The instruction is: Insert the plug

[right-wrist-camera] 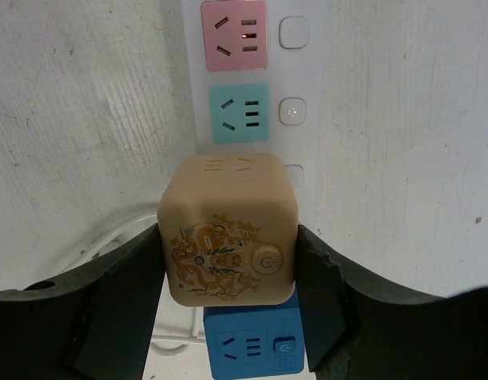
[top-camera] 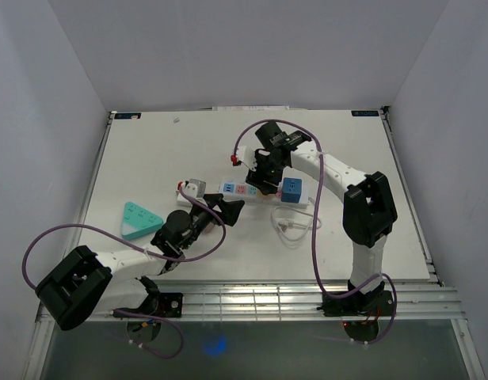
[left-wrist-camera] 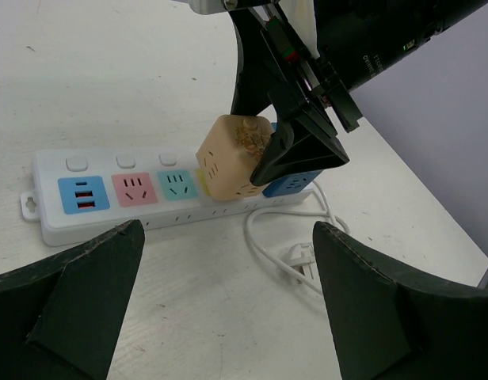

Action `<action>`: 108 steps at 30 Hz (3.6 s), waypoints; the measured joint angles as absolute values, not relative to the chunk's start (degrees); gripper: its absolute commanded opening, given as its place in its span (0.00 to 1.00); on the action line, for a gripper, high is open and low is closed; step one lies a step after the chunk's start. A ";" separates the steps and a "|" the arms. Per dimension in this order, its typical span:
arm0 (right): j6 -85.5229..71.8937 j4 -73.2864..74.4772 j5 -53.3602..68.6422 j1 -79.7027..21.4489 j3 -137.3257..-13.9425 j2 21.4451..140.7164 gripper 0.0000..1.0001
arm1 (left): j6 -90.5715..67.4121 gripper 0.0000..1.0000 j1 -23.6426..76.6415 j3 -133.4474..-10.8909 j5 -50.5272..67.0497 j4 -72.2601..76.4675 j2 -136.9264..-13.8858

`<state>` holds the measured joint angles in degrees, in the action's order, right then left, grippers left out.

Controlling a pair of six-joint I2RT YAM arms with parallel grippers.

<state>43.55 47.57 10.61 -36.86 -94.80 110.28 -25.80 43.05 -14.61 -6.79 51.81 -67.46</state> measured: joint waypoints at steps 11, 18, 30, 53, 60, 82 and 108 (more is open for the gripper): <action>43.75 46.74 10.52 -36.86 -95.64 111.72 0.08 | -25.96 0.98 42.87 -14.61 -6.57 51.77 -67.96; 43.70 46.59 10.44 -36.77 -95.83 112.49 0.08 | -25.98 0.98 42.87 -14.61 -6.37 51.77 -68.05; 43.79 44.71 10.26 -36.77 -94.65 112.12 0.08 | -25.98 0.98 42.85 -14.61 -5.93 51.79 -68.10; 44.38 38.39 14.46 -34.63 -88.27 108.55 0.08 | -26.35 0.98 42.13 -14.61 -5.96 51.79 -68.16; 44.36 38.39 14.79 -34.41 -88.27 108.57 0.08 | -26.85 0.98 41.56 -14.61 -5.91 51.79 -68.16; 43.81 33.12 15.38 -34.06 -83.55 106.21 0.08 | -27.53 0.98 40.60 -14.61 -5.02 51.79 -68.16; 40.66 28.80 16.38 -32.12 -82.39 107.63 0.08 | -27.97 0.98 40.05 -14.61 -3.75 51.48 -68.16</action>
